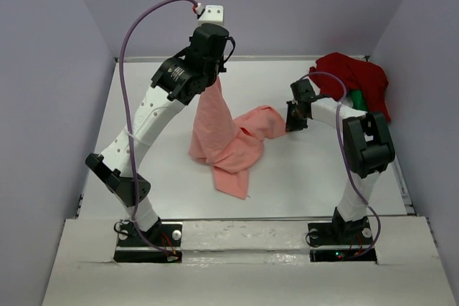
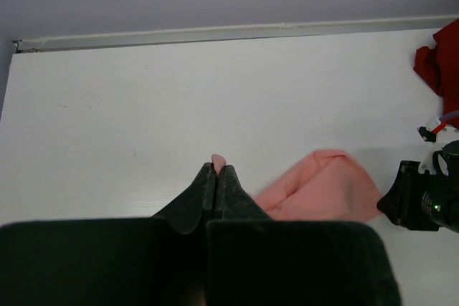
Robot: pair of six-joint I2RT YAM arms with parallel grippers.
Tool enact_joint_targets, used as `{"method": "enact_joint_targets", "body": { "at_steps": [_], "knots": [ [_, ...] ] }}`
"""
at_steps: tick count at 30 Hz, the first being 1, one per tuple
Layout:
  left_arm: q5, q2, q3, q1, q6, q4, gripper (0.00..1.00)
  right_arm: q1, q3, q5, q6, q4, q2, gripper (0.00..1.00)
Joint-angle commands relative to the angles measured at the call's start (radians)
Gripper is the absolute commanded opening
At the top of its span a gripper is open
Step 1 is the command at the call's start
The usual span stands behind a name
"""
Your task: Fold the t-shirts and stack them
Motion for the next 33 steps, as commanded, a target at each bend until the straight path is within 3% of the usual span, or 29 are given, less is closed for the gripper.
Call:
{"method": "enact_joint_targets", "body": {
  "at_steps": [1, 4, 8, 13, 18, 22, 26, 33],
  "knots": [
    [-0.009, -0.053, -0.018, 0.004, 0.007, 0.047, 0.00, 0.002, 0.000, -0.021, 0.015, 0.045, 0.039, 0.15],
    [-0.007, -0.050, -0.026, 0.008, 0.007, 0.051, 0.00, 0.002, -0.002, -0.021, 0.016, 0.045, 0.023, 0.00],
    [-0.003, -0.048, -0.041, 0.011, 0.007, 0.064, 0.00, 0.002, 0.011, 0.001, 0.006, 0.035, -0.001, 0.00],
    [-0.016, -0.057, -0.095, 0.011, -0.004, 0.091, 0.00, 0.002, 0.121, 0.140, -0.046, -0.040, -0.090, 0.00],
    [-0.087, -0.106, -0.130, 0.011, -0.024, 0.093, 0.00, 0.002, 0.447, 0.206, -0.105, -0.260, -0.193, 0.00],
    [-0.116, -0.181, -0.155, 0.011, -0.040, 0.113, 0.00, 0.002, 0.836, 0.260, -0.143, -0.405, -0.204, 0.00],
    [-0.127, -0.279, -0.249, 0.011, -0.050, 0.171, 0.00, 0.002, 1.062, 0.250, -0.162, -0.521, -0.181, 0.00],
    [-0.057, -0.470, -0.405, 0.000, -0.024, 0.329, 0.00, 0.002, 1.101, 0.297, -0.192, -0.526, -0.286, 0.00]
  ]
}}
